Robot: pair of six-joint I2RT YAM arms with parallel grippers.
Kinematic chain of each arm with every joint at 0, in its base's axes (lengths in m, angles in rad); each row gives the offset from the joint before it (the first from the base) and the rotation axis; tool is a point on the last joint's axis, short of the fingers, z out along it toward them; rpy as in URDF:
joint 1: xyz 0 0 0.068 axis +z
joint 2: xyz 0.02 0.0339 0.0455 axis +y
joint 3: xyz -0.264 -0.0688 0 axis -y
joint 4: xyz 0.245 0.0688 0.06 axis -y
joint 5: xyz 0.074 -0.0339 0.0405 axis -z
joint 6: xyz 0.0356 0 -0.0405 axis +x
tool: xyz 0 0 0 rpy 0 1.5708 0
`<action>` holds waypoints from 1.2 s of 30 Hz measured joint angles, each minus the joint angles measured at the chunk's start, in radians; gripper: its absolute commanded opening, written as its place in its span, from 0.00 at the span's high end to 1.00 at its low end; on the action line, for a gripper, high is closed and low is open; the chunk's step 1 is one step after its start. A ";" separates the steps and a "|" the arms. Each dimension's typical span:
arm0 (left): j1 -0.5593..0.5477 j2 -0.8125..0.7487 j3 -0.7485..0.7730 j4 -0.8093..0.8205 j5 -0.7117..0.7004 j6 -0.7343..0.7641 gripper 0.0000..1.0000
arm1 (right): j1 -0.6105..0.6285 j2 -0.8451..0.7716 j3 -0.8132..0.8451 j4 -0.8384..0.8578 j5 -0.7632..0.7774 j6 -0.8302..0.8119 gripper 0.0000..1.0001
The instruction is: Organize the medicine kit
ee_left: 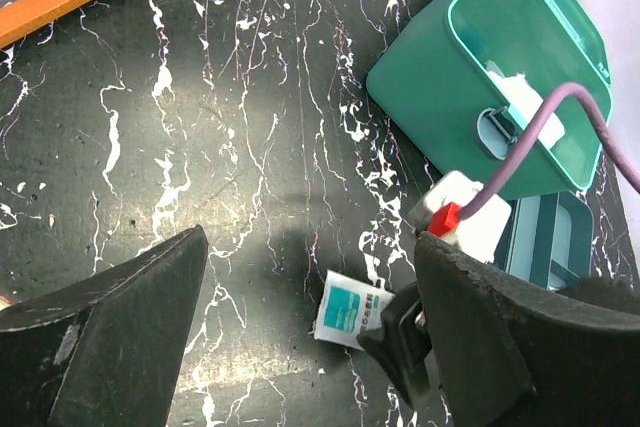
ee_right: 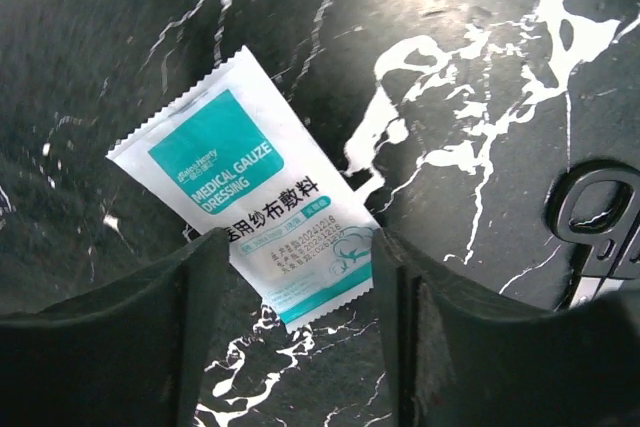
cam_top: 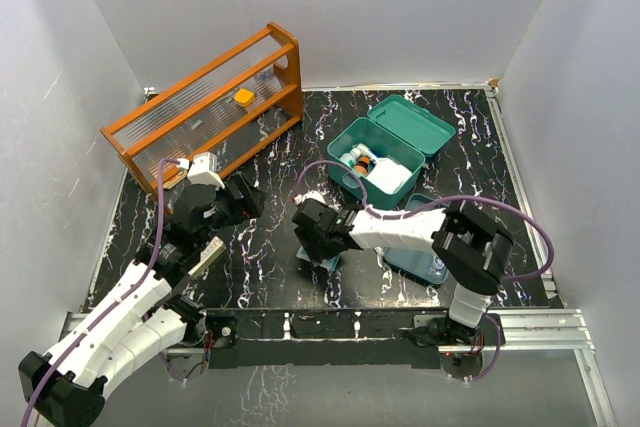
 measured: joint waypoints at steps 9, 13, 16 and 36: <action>0.000 -0.005 -0.009 0.000 -0.012 -0.010 0.16 | -0.081 0.000 0.000 0.019 -0.097 0.163 0.57; 0.000 -0.005 -0.015 0.000 -0.016 -0.013 0.16 | -0.079 -0.002 0.003 0.012 -0.106 0.201 0.54; 0.000 -0.005 -0.015 -0.001 -0.023 -0.017 0.17 | -0.077 -0.002 0.040 -0.019 -0.105 0.200 0.49; 0.000 -0.152 -0.061 -0.041 -0.130 -0.077 0.17 | -0.077 0.135 0.192 -0.100 -0.167 -0.241 0.52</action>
